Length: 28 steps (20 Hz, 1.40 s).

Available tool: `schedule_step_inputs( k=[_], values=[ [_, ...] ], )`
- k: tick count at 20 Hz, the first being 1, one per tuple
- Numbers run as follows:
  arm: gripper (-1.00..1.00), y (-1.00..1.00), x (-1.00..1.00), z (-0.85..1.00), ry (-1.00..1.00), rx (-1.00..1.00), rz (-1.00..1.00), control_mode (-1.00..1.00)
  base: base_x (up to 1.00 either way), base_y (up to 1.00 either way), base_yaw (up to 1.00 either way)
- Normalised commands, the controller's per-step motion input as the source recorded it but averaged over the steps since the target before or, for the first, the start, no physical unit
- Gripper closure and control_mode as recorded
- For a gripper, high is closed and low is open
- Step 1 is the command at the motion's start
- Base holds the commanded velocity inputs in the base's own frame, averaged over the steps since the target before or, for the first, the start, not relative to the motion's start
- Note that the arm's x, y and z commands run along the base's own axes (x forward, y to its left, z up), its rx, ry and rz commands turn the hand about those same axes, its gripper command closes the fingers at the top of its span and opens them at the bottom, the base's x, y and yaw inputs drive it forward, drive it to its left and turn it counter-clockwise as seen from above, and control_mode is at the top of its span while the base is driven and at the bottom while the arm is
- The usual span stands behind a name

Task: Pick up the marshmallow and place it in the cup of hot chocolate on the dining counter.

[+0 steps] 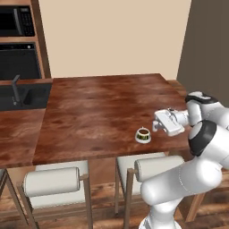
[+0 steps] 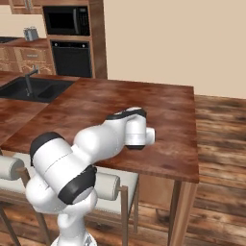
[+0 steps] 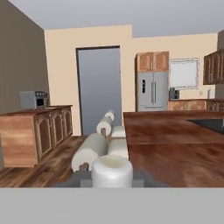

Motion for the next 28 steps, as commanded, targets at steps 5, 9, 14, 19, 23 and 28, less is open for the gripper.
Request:
schedule_step_inputs(
  k=[5, 9, 14, 19, 23, 28],
  values=[
    [1.00, 0.00, 0.01, -0.13, 0.01, -0.01, 0.00, -1.00, 0.00, 0.00, 0.00],
    [1.00, 0.00, 0.00, -0.09, 0.00, 0.00, 0.00, -1.00, 0.00, 0.00, 0.00],
    [1.00, 0.00, 0.07, -0.03, 0.00, 0.00, 0.00, -1.00, 0.00, 0.00, 0.00],
    [1.00, 0.02, 0.08, 0.00, 0.00, -0.02, 0.00, -1.00, 0.00, 0.00, 0.00],
    [1.00, 0.02, 0.05, -0.05, 0.00, -0.03, 0.00, -1.00, 0.00, 0.00, 0.00],
    [1.00, 0.00, 0.00, -0.21, 0.01, -0.03, 0.00, -1.00, 0.00, 0.00, 0.00]
  ],
)
